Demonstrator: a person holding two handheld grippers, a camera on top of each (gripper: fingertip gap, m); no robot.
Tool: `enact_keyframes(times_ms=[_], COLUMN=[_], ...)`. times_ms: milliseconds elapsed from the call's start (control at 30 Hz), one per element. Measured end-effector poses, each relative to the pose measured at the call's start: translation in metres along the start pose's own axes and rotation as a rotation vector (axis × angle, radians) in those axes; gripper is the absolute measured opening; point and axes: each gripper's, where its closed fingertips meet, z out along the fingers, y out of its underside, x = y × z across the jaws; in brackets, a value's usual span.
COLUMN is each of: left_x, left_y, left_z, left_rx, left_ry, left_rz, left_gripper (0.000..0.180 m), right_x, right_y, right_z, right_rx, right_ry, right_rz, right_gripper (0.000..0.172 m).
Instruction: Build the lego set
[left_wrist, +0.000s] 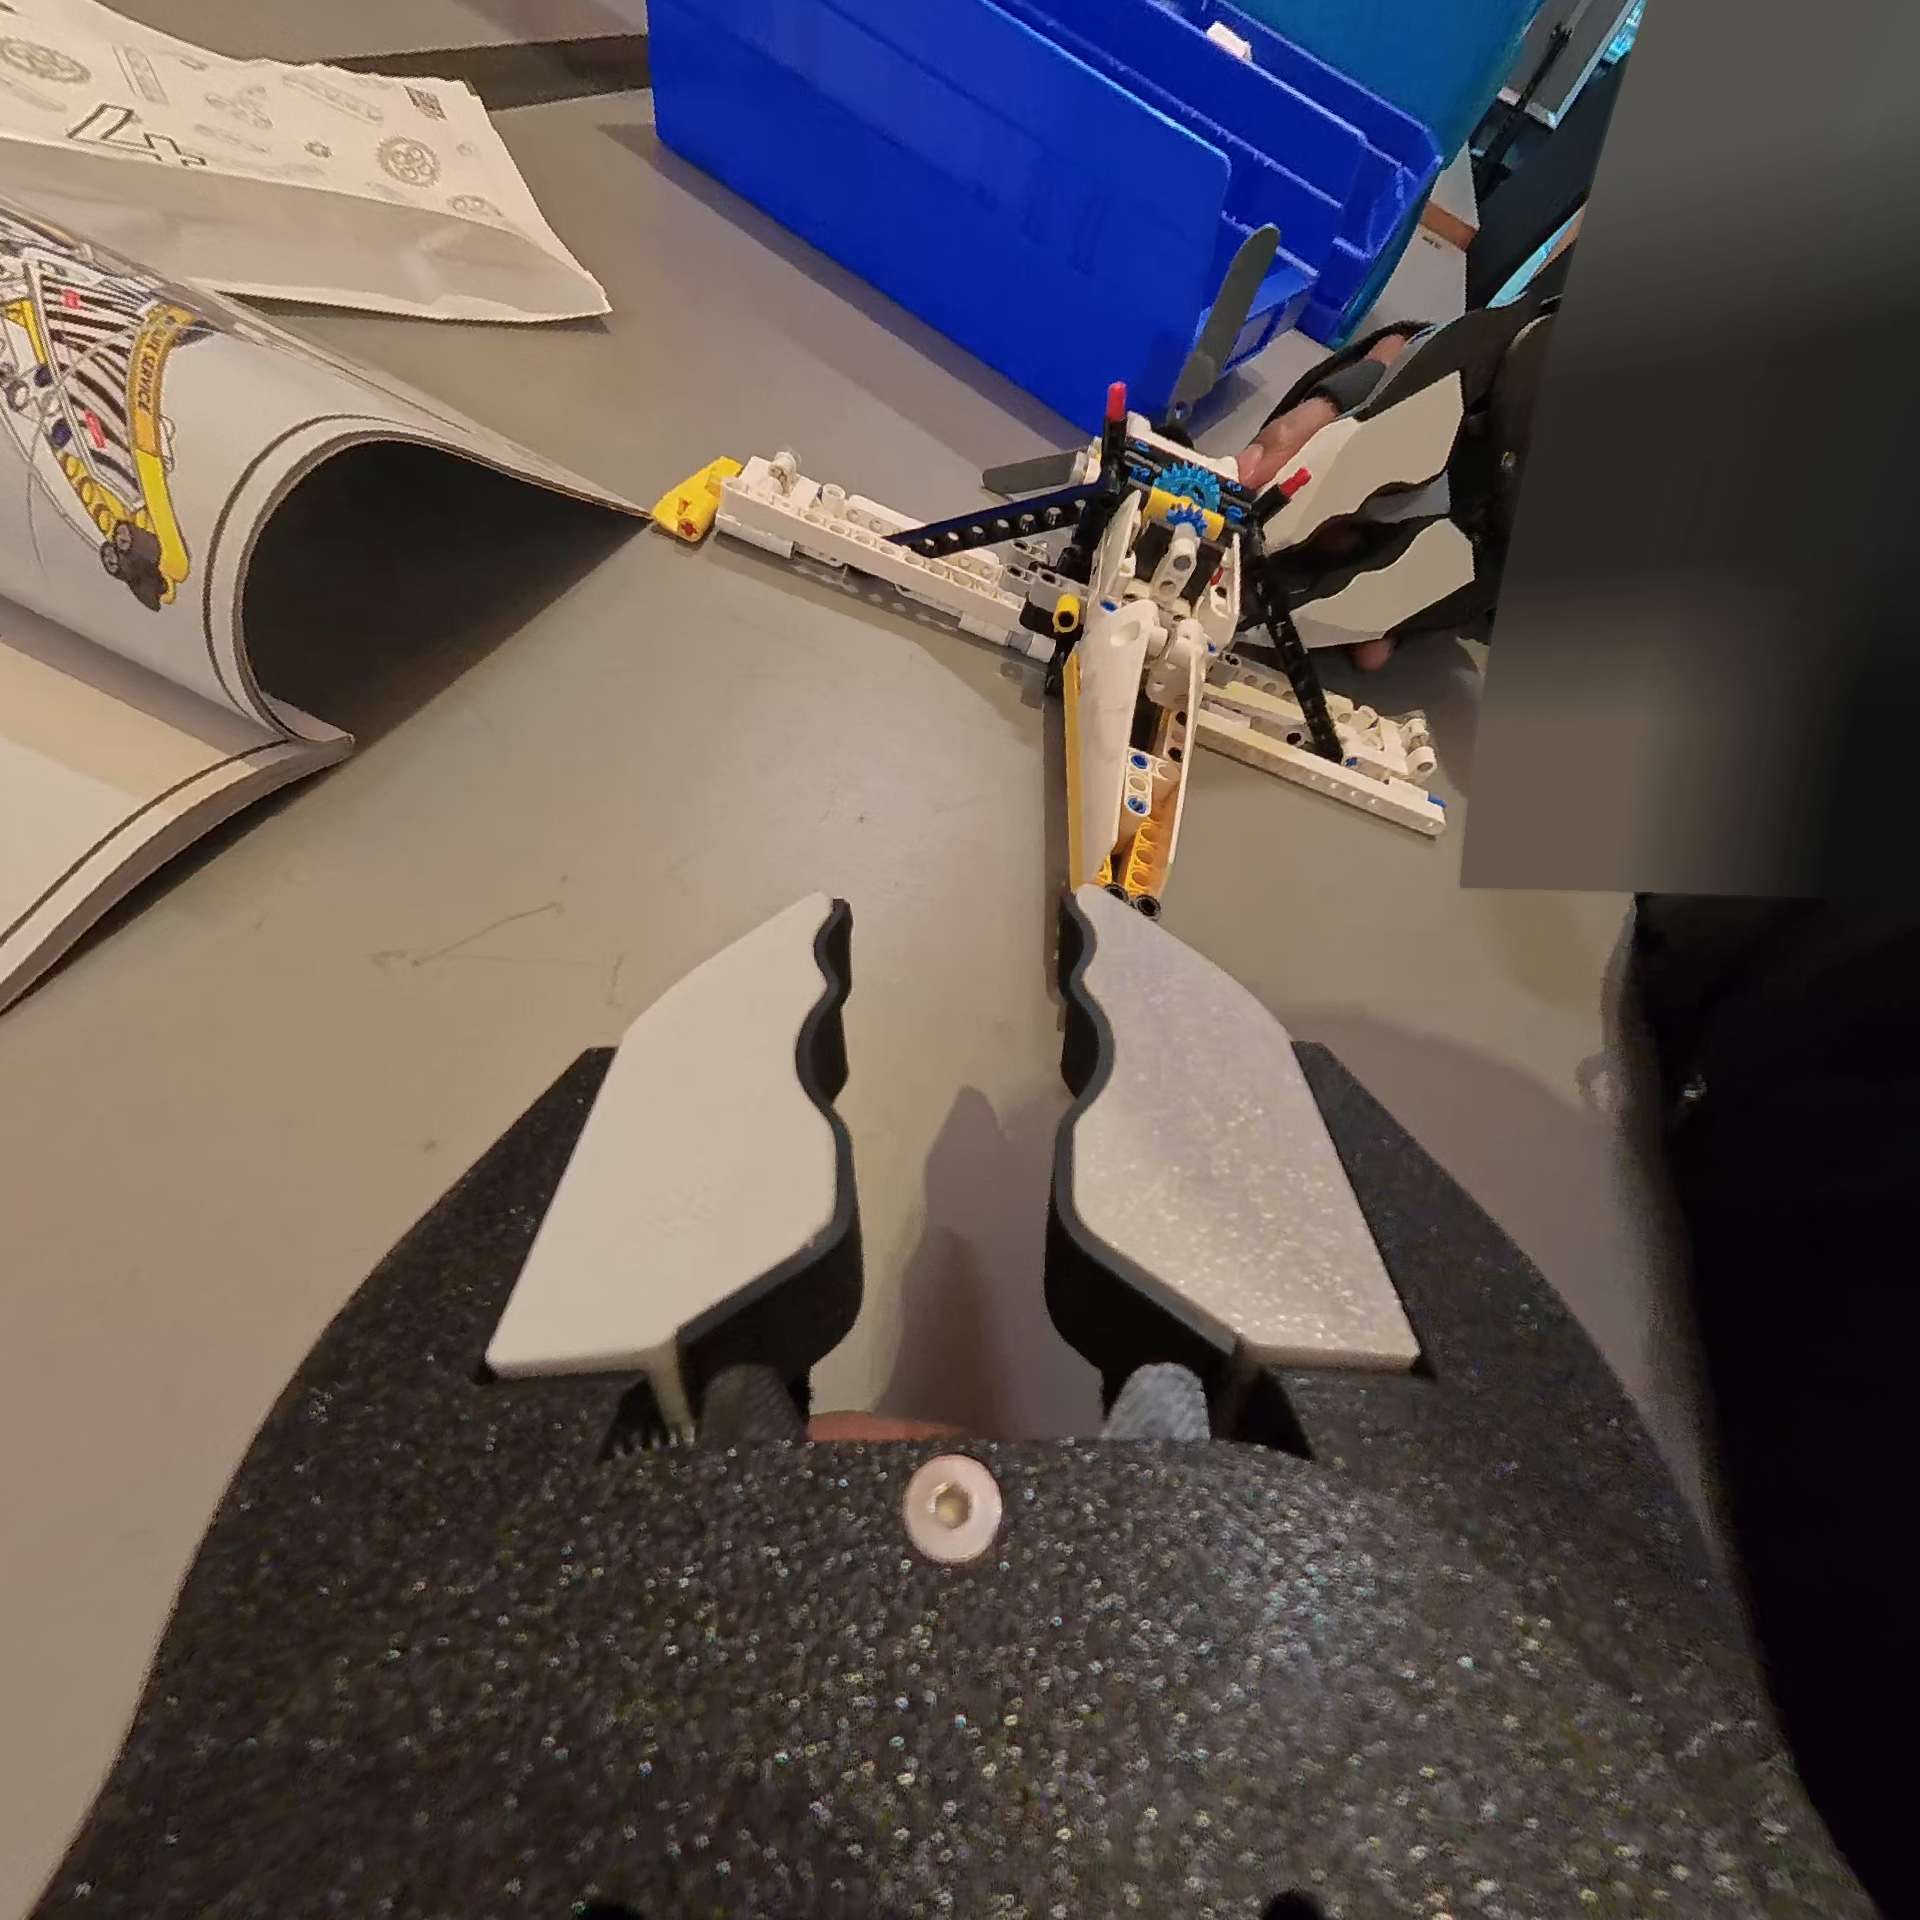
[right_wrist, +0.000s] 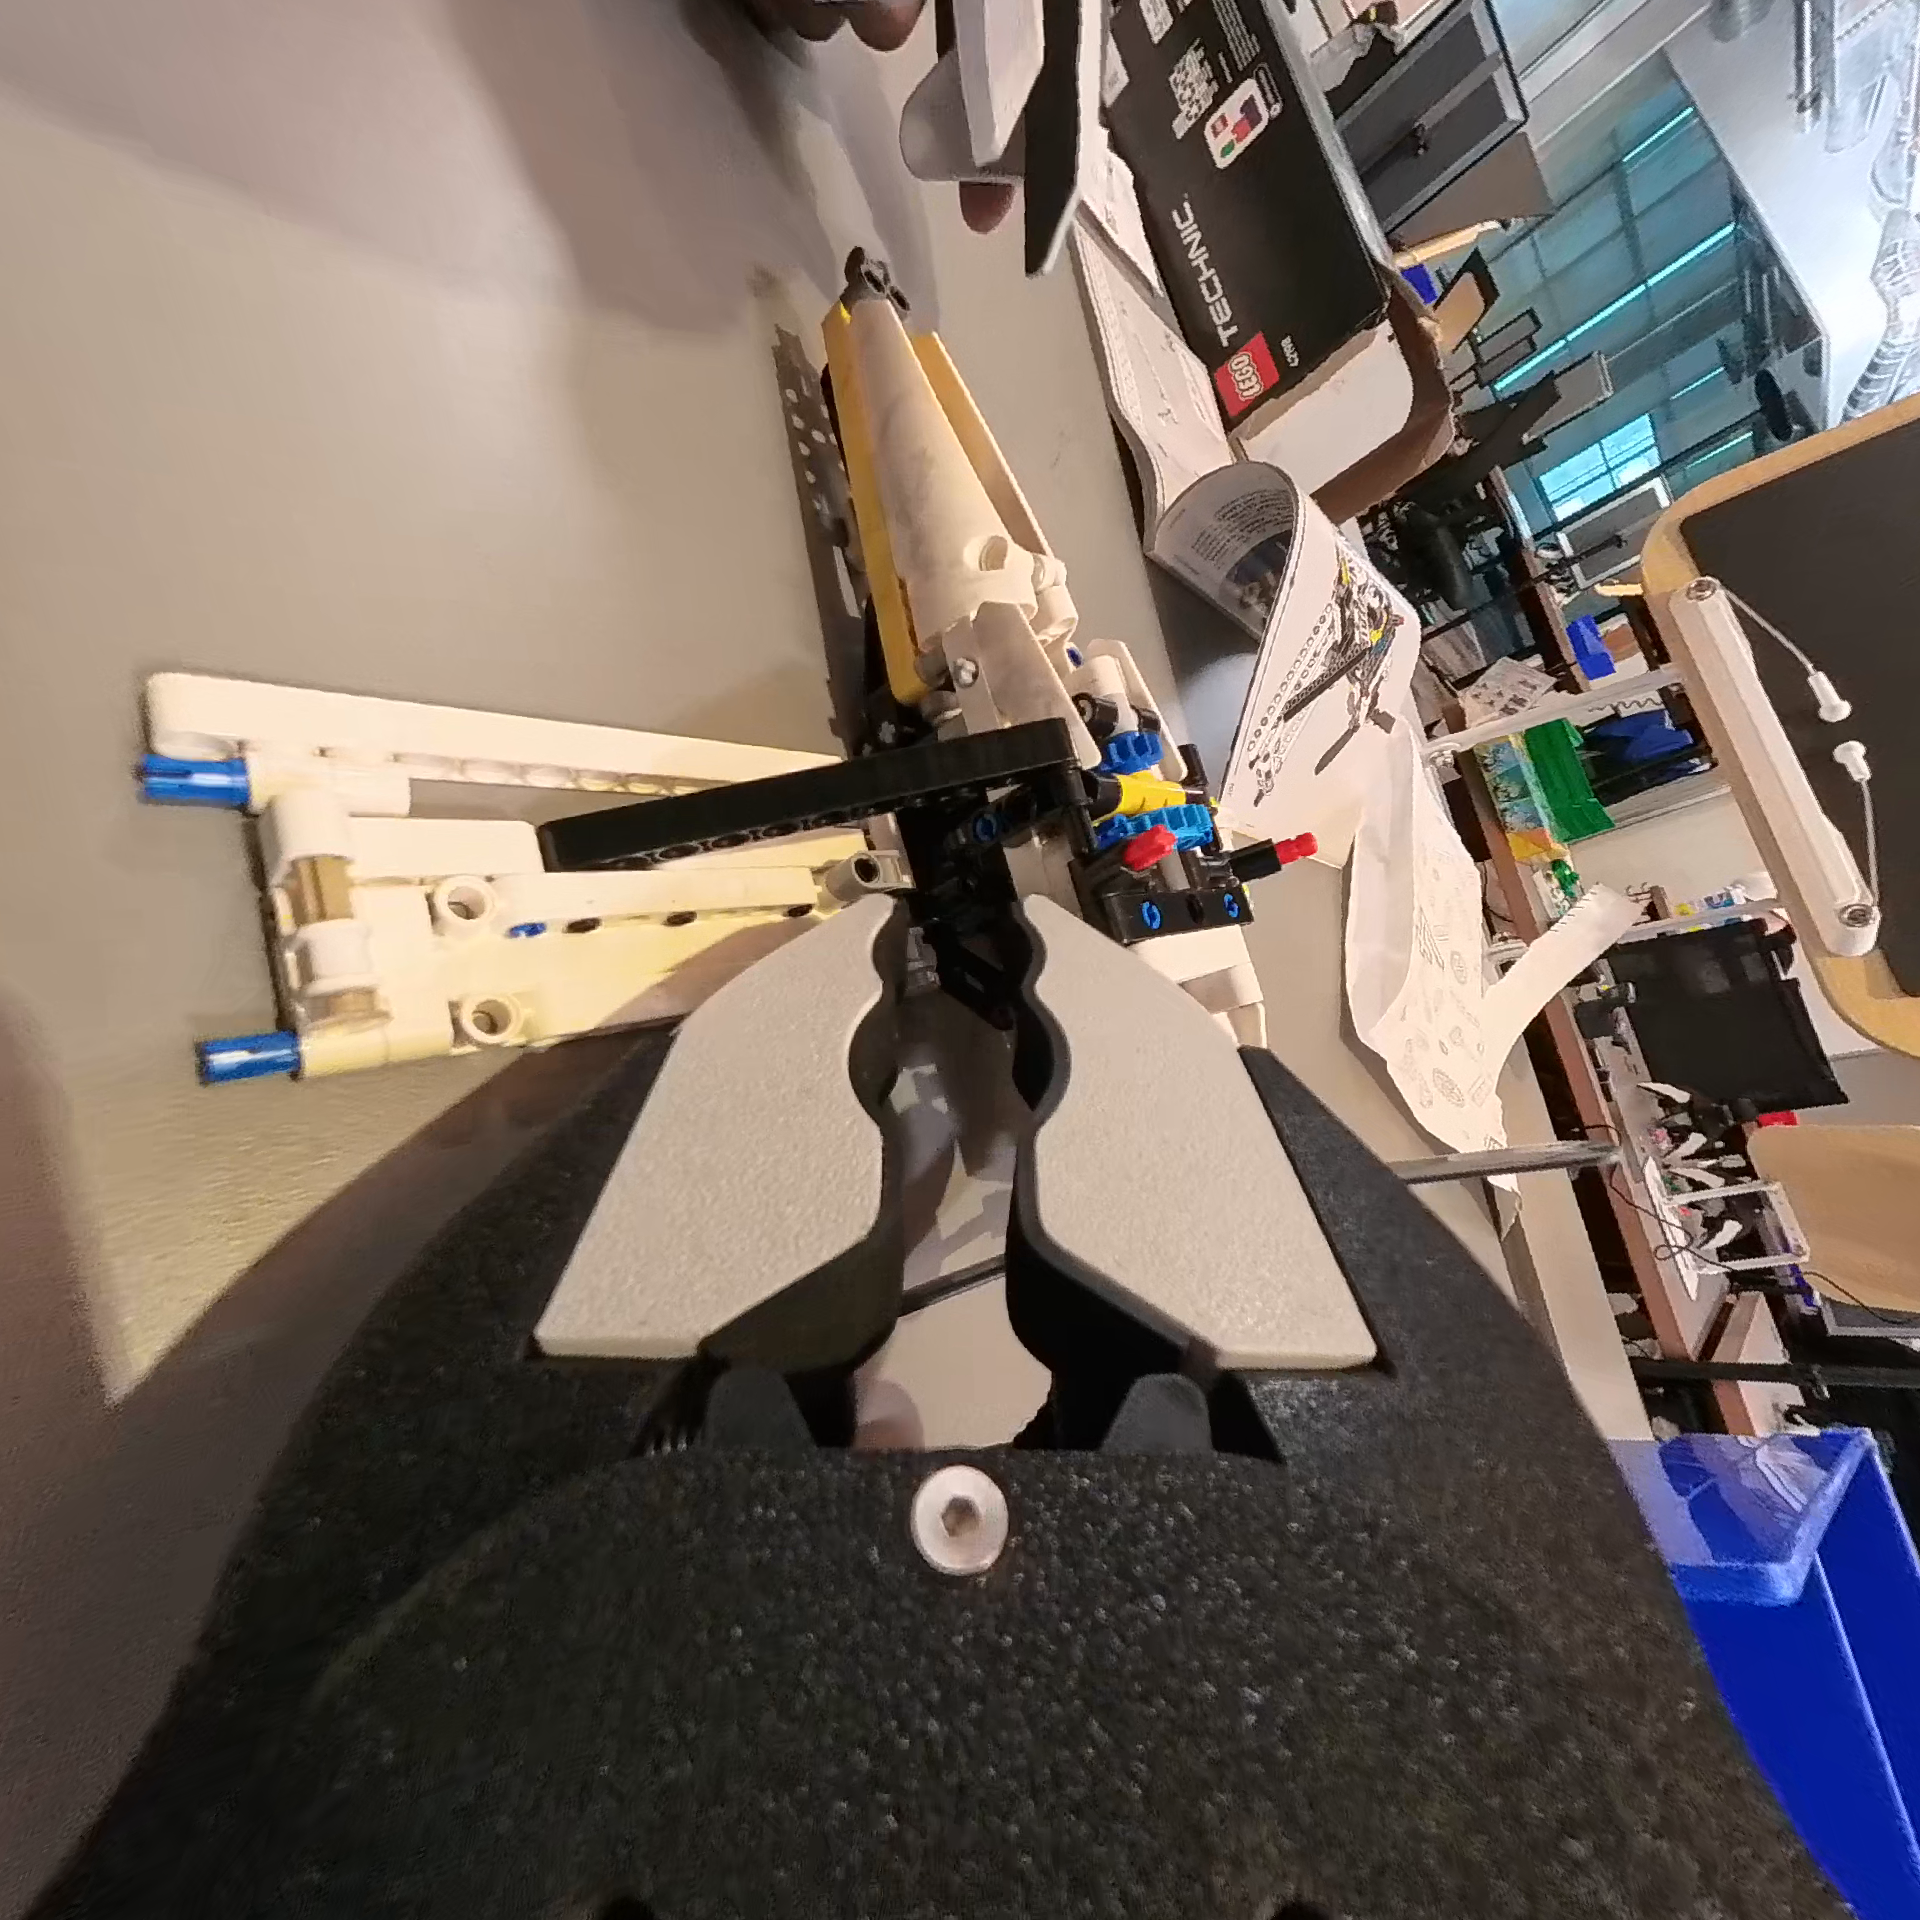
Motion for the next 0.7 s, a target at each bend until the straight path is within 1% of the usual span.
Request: enact_keyframes(times_ms=[267, 533, 700], left_x=[0.0, -0.019, -0.028], left_y=[0.002, 0.004, 0.006], left_z=[-0.002, -0.011, -0.017], left_rx=[-0.009, 0.004, 0.008], left_ry=[0.0, -0.047, -0.083], left_rz=[-0.029, -0.198, -0.245], left_gripper=[0.038, 0.036, 0.035], right_x=[0.001, 0.004, 0.008], right_y=[0.002, 0.002, 0.008], right_z=[0.002, 0.002, 0.004], right_rx=[-0.016, -0.012, -0.033], right_ry=[-0.001, -0.001, 0.014], right_rz=[0.012, 0.033, 0.027], right_gripper=[0.016, 0.015, 0.014])
